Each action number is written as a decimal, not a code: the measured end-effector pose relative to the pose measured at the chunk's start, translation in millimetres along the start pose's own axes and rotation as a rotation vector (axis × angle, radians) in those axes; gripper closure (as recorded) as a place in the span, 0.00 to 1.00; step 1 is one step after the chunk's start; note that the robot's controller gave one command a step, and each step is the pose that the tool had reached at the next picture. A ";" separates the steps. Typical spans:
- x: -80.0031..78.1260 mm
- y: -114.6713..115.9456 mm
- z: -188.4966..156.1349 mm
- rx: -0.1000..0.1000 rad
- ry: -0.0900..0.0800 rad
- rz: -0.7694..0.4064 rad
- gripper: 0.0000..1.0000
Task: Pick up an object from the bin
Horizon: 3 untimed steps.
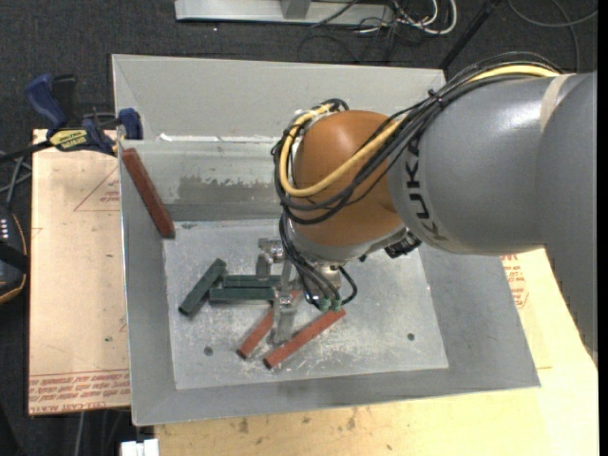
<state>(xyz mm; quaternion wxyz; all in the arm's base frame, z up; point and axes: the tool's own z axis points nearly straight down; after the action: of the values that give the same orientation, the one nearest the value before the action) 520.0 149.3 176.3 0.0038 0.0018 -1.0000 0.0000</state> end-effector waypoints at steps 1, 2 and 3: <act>-1.9 -0.7 -4.1 -0.001 -0.007 0.003 0.00; 2.3 -16.1 104.3 -0.002 -0.012 -0.261 1.00; 2.9 -16.9 105.8 -0.001 -0.009 -0.260 0.00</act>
Offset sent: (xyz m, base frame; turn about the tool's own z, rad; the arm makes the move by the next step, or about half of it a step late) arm -0.0044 -0.0178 -0.1063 -0.2619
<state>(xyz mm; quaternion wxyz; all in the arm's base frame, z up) 516.4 132.4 70.5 -0.0009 0.1315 -0.9913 -0.0010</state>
